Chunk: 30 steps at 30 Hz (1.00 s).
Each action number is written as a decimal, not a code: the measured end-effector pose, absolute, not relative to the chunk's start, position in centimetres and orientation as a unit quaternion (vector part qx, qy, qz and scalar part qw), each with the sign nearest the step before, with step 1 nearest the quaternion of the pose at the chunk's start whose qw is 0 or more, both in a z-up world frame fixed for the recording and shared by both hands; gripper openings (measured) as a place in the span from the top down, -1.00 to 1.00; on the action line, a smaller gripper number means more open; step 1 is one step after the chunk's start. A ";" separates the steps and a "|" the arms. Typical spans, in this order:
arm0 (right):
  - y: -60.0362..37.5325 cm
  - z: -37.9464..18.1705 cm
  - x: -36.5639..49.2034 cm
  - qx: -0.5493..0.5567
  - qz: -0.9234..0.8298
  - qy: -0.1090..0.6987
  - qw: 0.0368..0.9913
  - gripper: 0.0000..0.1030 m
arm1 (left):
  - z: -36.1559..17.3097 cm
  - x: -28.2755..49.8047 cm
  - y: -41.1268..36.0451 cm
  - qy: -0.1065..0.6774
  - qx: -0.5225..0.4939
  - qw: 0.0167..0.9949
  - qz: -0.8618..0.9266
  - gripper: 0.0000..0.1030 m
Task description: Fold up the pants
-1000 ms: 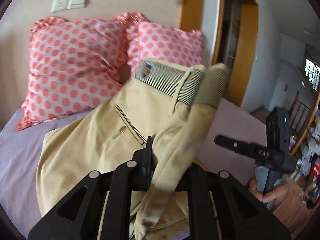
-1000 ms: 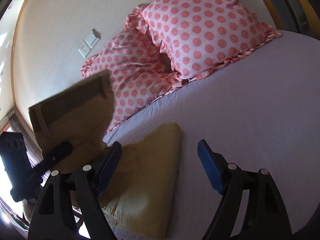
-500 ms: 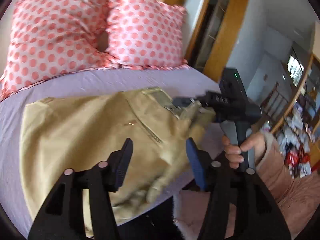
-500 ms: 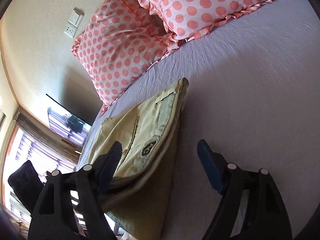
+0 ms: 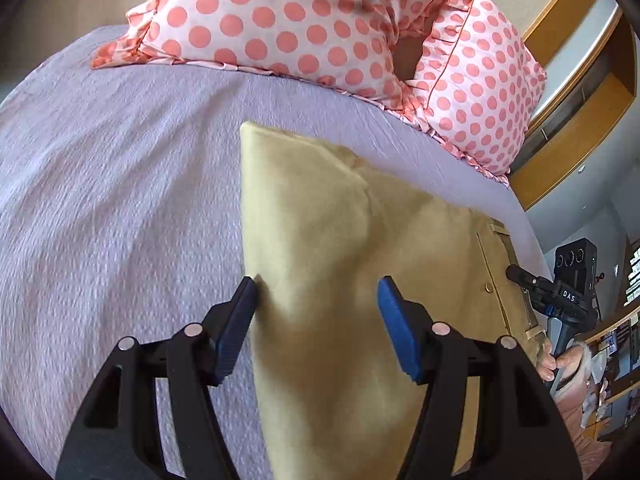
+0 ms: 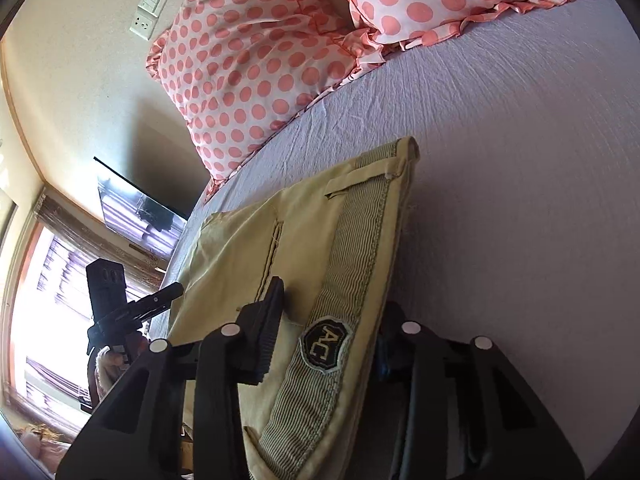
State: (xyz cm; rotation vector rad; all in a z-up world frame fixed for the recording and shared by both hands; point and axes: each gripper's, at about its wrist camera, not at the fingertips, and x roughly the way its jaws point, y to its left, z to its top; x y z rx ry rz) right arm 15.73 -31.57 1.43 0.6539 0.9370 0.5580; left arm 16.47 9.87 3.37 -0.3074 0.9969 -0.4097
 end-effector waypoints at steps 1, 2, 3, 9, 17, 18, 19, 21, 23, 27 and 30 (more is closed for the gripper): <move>-31.7 1.3 15.8 0.305 0.263 0.441 0.802 0.34 | 3.3 16.6 9.9 0.472 -0.150 0.846 -0.197 -0.29; -31.8 1.3 16.0 0.306 0.264 0.445 0.799 0.38 | 3.3 16.8 10.0 0.475 -0.151 0.844 -0.200 -0.29; -32.0 1.2 16.1 0.312 0.261 0.450 0.795 0.40 | 3.3 17.0 10.1 0.480 -0.153 0.840 -0.199 -0.29; -31.8 1.3 15.7 0.293 0.246 0.433 0.816 0.38 | 3.4 17.3 11.0 0.483 -0.169 0.838 -0.190 -0.28; -31.6 2.5 16.7 0.343 0.320 0.417 0.778 0.75 | 5.8 17.9 8.6 0.462 -0.130 0.848 -0.226 0.88; -31.5 3.2 17.1 0.341 0.324 0.413 0.780 0.75 | 6.5 18.1 8.3 0.453 -0.128 0.852 -0.232 0.88; -31.4 4.0 17.7 0.335 0.327 0.405 0.785 0.75 | 7.3 18.5 8.0 0.444 -0.124 0.855 -0.237 0.89; -31.3 5.7 19.1 0.320 0.325 0.387 0.801 0.76 | 8.8 19.8 6.7 0.423 -0.100 0.869 -0.237 0.89; -31.6 7.2 21.2 0.316 0.316 0.367 0.816 0.76 | 9.9 21.5 5.7 0.404 -0.087 0.882 -0.227 0.88; -32.9 7.5 25.2 0.326 0.273 0.342 0.838 0.76 | 9.8 26.2 4.3 0.380 -0.075 0.903 -0.188 0.85; -33.3 4.4 27.7 0.332 0.209 0.396 0.830 0.69 | 6.7 29.8 4.2 0.422 -0.061 0.895 -0.128 0.76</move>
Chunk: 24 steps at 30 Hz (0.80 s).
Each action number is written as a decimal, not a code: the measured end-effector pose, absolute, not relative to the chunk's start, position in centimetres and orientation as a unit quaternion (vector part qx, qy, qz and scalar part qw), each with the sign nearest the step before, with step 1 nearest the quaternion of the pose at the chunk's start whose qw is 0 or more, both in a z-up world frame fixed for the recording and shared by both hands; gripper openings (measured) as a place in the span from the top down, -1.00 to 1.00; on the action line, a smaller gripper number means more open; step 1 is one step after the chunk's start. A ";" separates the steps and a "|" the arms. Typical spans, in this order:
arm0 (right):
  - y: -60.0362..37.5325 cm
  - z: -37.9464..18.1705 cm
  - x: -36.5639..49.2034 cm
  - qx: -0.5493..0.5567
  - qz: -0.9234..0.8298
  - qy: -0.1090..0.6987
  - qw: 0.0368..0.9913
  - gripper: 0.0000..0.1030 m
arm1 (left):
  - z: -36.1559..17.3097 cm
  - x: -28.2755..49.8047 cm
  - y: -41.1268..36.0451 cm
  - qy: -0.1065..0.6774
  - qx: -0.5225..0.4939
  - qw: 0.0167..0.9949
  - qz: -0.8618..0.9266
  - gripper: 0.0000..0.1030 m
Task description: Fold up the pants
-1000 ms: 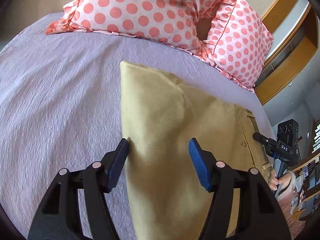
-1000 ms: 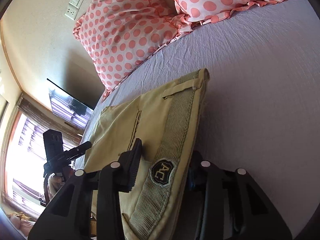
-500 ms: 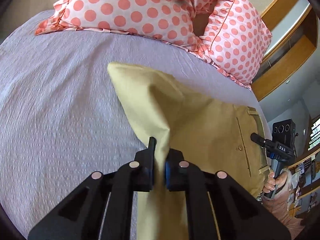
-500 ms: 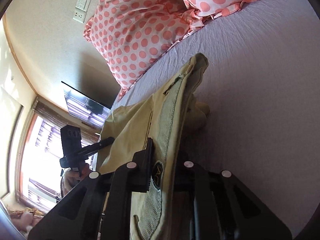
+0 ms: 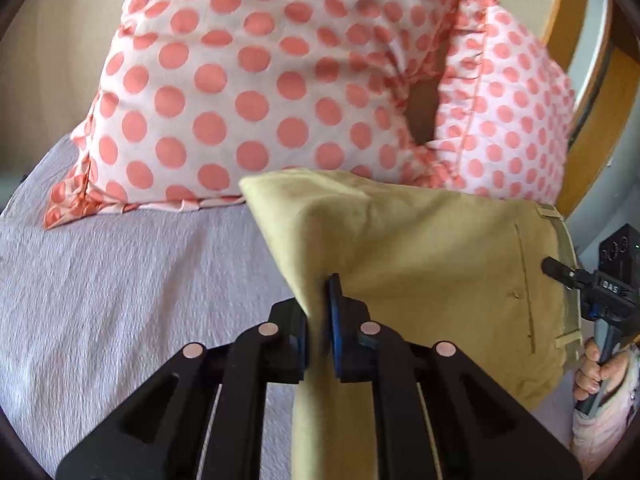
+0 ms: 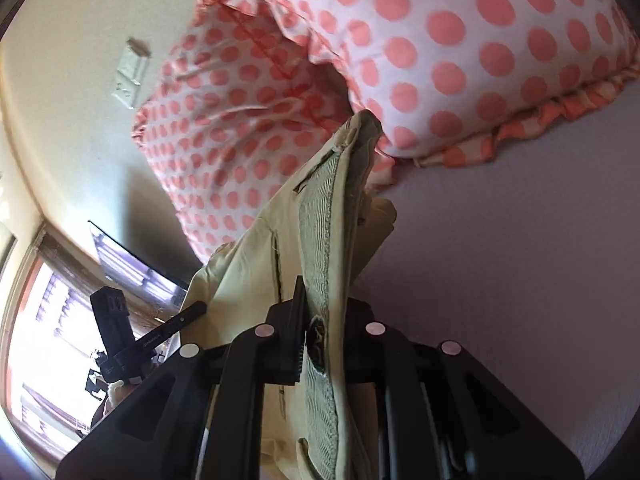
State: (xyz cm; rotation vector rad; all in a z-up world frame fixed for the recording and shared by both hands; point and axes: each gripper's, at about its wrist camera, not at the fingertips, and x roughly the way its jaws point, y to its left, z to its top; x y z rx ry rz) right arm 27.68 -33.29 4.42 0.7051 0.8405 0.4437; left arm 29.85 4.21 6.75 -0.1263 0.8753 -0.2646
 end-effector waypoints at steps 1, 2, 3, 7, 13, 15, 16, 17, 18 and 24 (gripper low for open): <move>-33.1 3.4 28.0 0.317 0.180 0.424 0.829 0.60 | 5.7 30.5 4.5 0.440 -0.061 0.889 -0.110 0.64; -33.3 2.7 27.9 0.301 0.149 0.443 0.831 0.43 | 5.3 30.4 5.1 0.442 -0.067 0.888 -0.104 0.62; -33.7 2.5 27.4 0.297 0.133 0.444 0.835 0.31 | 5.4 29.9 5.7 0.433 -0.072 0.893 -0.097 0.56; -35.6 5.4 23.4 0.324 0.129 0.374 0.860 -0.19 | 8.2 26.0 6.8 0.381 -0.059 0.918 -0.089 0.26; -31.2 5.9 21.6 0.320 0.236 0.395 0.828 -0.58 | 8.3 22.1 2.5 0.401 -0.106 0.877 -0.241 -0.49; -30.8 3.7 22.5 0.329 0.204 0.440 0.810 -0.59 | 5.4 23.3 1.0 0.460 -0.089 0.856 -0.220 -0.49; -31.1 3.3 22.5 0.346 0.205 0.433 0.806 -0.58 | 4.0 23.9 0.7 0.480 -0.089 0.849 -0.204 -0.46; -31.3 3.4 22.3 0.357 0.199 0.434 0.803 -0.58 | 4.2 23.2 0.4 0.450 -0.080 0.867 -0.196 -0.48; -31.2 3.8 22.0 0.354 0.190 0.442 0.802 -0.58 | 4.4 22.7 -0.1 0.446 -0.045 0.879 -0.160 -0.51; -27.1 7.2 14.5 0.159 0.099 0.403 0.896 -0.97 | 5.4 16.6 0.8 0.414 0.010 0.904 -0.108 -0.78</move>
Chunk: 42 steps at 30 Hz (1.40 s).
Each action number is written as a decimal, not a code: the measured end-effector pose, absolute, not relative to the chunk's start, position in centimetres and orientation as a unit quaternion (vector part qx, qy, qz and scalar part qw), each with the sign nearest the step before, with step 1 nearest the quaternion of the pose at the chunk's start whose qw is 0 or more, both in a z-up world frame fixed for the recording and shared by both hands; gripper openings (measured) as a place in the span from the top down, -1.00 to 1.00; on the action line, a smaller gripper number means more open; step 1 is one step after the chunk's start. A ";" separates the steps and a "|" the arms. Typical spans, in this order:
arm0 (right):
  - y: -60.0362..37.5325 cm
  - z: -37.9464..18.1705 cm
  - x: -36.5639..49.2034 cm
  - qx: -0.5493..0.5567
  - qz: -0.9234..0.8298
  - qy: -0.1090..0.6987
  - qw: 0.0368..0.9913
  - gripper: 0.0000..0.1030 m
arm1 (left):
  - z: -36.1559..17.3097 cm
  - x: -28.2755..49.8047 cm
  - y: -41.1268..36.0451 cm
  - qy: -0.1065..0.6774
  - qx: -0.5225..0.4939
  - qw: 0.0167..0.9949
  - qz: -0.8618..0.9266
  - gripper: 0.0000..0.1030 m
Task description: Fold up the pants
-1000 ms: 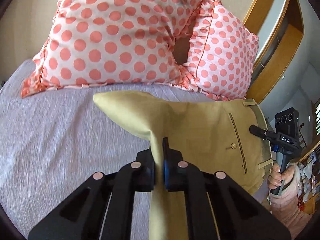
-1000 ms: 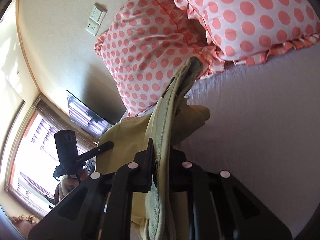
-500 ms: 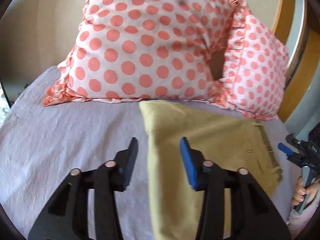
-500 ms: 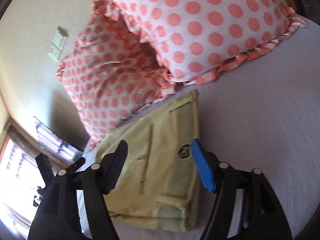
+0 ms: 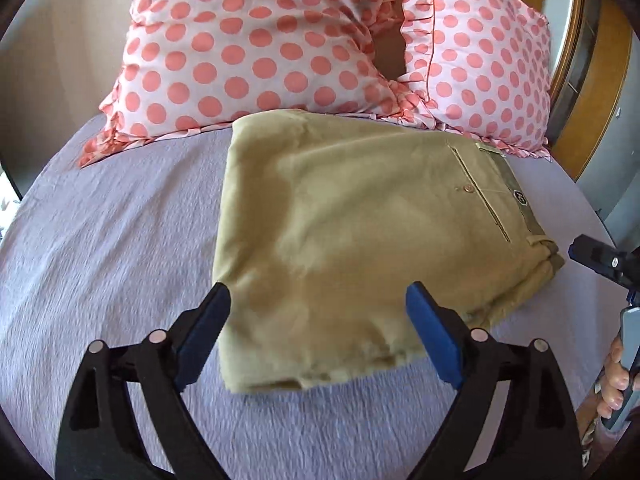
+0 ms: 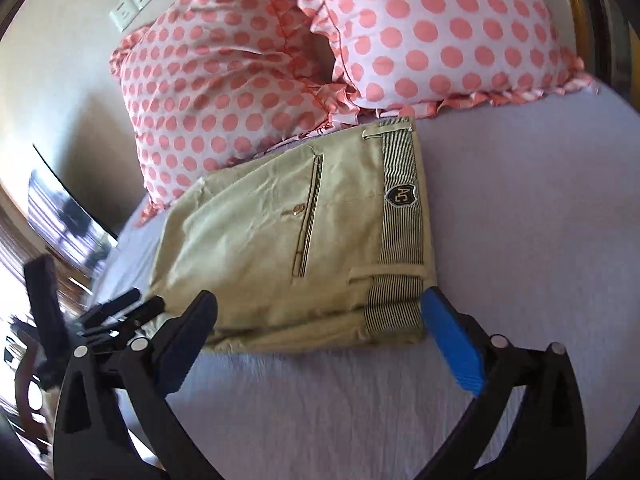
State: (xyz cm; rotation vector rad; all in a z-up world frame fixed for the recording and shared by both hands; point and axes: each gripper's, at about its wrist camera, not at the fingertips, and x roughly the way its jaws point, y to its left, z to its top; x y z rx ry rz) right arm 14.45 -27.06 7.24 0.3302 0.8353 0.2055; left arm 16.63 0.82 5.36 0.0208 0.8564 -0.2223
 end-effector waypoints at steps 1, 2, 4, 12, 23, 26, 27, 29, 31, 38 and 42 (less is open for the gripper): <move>-26.0 6.9 12.9 0.124 0.090 0.397 0.905 -0.97 | 5.3 15.2 0.9 0.409 0.012 0.907 -0.096 -0.84; -25.0 6.4 11.9 0.097 0.079 0.394 0.911 -0.97 | 5.2 13.9 1.0 0.405 0.011 0.910 -0.088 -0.86; -23.3 5.1 10.2 0.061 0.062 0.394 0.915 -0.97 | 4.9 11.9 1.3 0.398 0.008 0.914 -0.076 -0.86; -20.5 2.7 8.5 0.024 0.033 0.385 0.922 -0.97 | 3.2 8.2 1.2 0.398 0.014 0.916 -0.054 -0.86; -19.9 2.3 7.5 0.014 0.020 0.361 0.932 -0.97 | 1.6 6.7 1.0 0.375 0.026 0.926 -0.033 -0.97; -20.0 2.3 7.5 0.013 0.020 0.361 0.932 -0.97 | 1.5 6.7 1.0 0.370 0.026 0.928 -0.033 -0.97; -20.0 2.3 7.5 0.013 0.020 0.361 0.932 -0.97 | 1.5 6.7 1.0 0.370 0.026 0.928 -0.033 -0.97; -20.0 2.3 7.5 0.014 0.020 0.362 0.932 -0.97 | 1.5 6.7 1.0 0.370 0.026 0.928 -0.033 -0.97; -20.0 2.3 7.5 0.014 0.020 0.362 0.932 -0.97 | 1.5 6.7 1.0 0.370 0.026 0.928 -0.033 -0.97; -19.9 2.3 7.5 0.014 0.019 0.361 0.932 -0.97 | 1.5 6.7 1.0 0.370 0.026 0.928 -0.032 -0.97; -19.9 2.3 7.5 0.014 0.020 0.361 0.932 -0.97 | 1.5 6.7 1.0 0.370 0.025 0.928 -0.032 -0.97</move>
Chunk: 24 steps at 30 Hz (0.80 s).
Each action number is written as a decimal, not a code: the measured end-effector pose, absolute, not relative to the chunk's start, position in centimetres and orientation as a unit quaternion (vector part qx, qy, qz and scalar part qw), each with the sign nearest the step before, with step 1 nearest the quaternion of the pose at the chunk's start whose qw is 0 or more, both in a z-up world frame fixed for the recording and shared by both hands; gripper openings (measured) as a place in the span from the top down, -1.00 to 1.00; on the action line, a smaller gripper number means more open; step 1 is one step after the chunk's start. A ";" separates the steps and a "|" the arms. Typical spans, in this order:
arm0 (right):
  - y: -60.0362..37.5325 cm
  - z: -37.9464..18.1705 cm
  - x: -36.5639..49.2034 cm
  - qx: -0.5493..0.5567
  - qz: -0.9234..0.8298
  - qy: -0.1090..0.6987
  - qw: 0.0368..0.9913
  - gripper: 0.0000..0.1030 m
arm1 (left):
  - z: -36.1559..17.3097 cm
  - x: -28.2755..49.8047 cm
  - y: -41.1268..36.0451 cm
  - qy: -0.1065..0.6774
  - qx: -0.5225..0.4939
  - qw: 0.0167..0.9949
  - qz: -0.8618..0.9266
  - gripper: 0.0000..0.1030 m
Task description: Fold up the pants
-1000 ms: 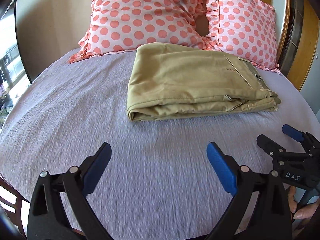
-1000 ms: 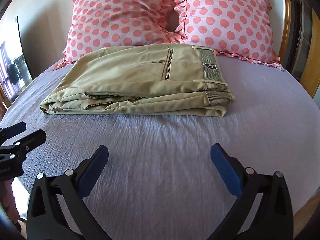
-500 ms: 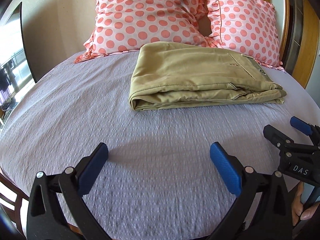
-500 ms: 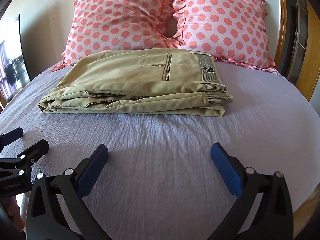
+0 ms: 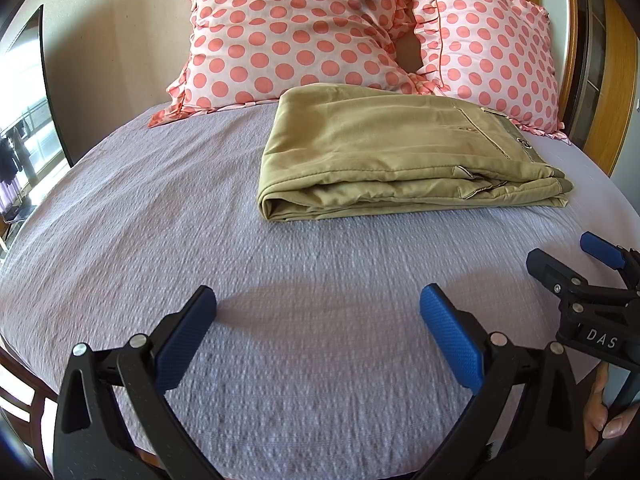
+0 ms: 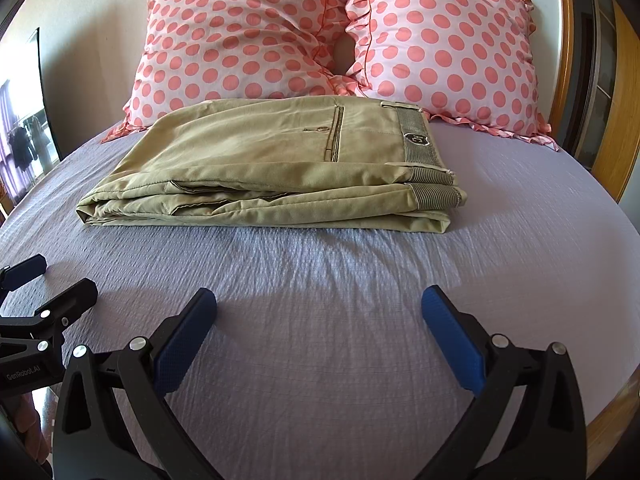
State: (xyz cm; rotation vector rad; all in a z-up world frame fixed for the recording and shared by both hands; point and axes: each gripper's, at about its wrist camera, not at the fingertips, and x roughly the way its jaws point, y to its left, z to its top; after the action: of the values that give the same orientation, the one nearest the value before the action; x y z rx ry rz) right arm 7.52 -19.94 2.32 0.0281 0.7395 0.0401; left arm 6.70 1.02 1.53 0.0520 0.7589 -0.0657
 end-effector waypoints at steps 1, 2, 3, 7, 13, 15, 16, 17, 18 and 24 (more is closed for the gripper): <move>-19.9 2.3 7.5 0.014 0.020 0.361 0.932 -0.97 | 1.5 6.7 1.0 0.370 0.025 0.928 -0.032 -0.97; -19.9 2.3 7.5 0.014 0.020 0.361 0.932 -0.97 | 1.5 6.7 1.0 0.370 0.025 0.928 -0.032 -0.97; -19.9 2.3 7.5 0.014 0.020 0.361 0.932 -0.97 | 1.5 6.7 1.0 0.370 0.025 0.928 -0.032 -0.97; -19.9 2.3 7.5 0.014 0.020 0.361 0.932 -0.97 | 1.5 6.7 1.0 0.370 0.025 0.928 -0.032 -0.97; -19.9 2.3 7.5 0.014 0.020 0.361 0.932 -0.97 | 1.5 6.7 1.0 0.370 0.025 0.928 -0.032 -0.97; -19.9 2.3 7.5 0.014 0.020 0.361 0.932 -0.97 | 1.6 6.7 1.0 0.370 0.025 0.928 -0.032 -0.97; -19.9 2.3 7.5 0.014 0.020 0.362 0.932 -0.97 | 1.6 6.7 1.0 0.370 0.025 0.928 -0.032 -0.97; -19.9 2.3 7.5 0.014 0.020 0.361 0.932 -0.97 | 1.6 6.7 1.0 0.371 0.025 0.928 -0.032 -0.97; -19.9 2.3 7.5 0.014 0.020 0.361 0.932 -0.97 | 1.6 6.7 1.0 0.371 0.025 0.928 -0.032 -0.97; -20.0 2.3 7.5 0.014 0.020 0.361 0.932 -0.97 | 1.6 6.7 0.9 0.374 0.026 0.927 -0.031 -0.97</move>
State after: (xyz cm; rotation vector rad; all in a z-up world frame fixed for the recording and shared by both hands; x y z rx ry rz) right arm 7.52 -19.95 2.34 0.0284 0.7395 0.0403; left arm 6.67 0.90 1.59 0.0524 0.7665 -0.0645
